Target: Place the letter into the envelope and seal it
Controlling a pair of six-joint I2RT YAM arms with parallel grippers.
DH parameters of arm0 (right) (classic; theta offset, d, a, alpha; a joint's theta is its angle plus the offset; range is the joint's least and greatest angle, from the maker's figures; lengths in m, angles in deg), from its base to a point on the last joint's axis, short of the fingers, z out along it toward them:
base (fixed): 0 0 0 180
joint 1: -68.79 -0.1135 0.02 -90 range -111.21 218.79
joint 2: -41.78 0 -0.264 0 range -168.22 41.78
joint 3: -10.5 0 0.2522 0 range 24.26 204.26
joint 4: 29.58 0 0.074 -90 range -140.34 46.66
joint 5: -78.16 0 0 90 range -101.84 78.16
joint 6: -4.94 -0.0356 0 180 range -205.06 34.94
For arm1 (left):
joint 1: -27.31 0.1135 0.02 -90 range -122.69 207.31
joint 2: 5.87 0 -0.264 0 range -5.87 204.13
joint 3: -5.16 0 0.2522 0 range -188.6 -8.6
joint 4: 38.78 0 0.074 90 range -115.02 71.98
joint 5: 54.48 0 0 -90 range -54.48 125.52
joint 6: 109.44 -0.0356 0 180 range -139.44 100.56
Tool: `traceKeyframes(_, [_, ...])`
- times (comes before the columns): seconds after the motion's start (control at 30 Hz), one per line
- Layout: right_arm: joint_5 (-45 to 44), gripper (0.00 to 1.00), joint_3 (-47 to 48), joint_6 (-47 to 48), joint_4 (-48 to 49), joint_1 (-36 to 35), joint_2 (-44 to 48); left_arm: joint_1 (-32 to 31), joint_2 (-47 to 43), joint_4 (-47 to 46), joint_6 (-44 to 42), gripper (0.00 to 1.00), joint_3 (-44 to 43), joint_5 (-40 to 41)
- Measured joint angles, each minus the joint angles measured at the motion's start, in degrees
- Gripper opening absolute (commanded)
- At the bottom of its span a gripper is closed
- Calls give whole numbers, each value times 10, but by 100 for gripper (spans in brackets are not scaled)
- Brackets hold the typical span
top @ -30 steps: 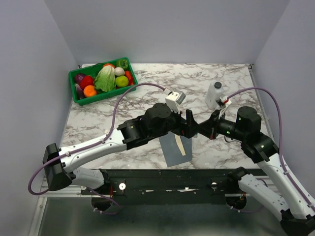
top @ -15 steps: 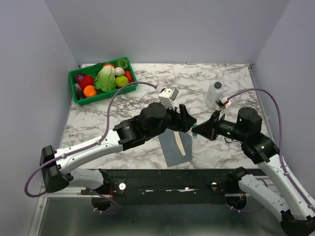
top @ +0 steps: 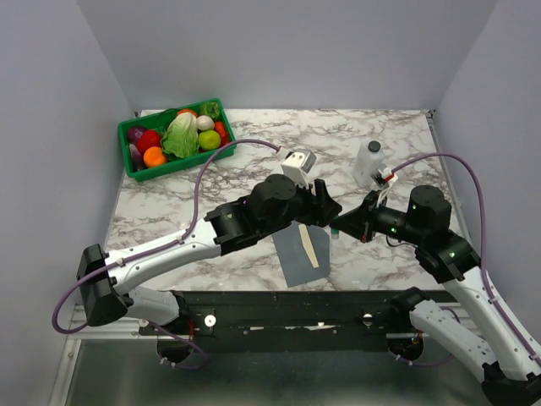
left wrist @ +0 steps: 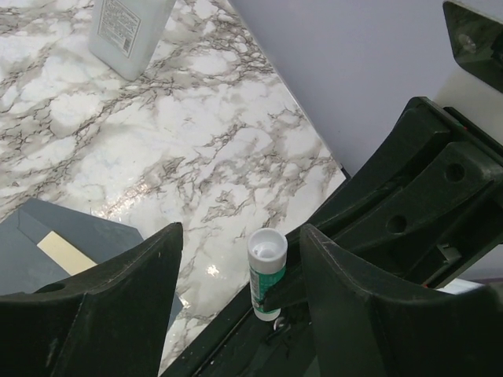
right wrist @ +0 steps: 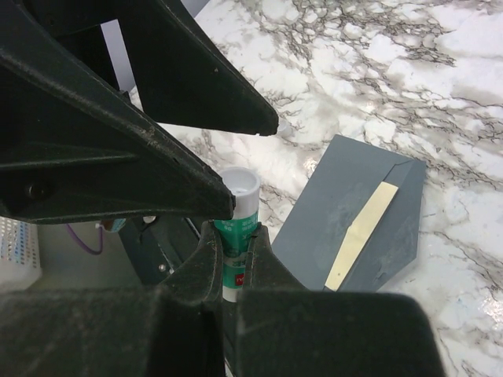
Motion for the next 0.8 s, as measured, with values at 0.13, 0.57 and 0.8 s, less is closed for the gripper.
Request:
traceKeyframes(0.13, [0,1,0,0,0,0,0,0,4,0,0,60,-2,-3])
traceKeyframes(0.57, [0,1,-3,-5,0,0,9,-2,21,-28,3,8,-4,-40])
traceKeyframes(0.8, [2,1,-3,-4,3,0,12,-2,14,-47,-2,0,7,-54])
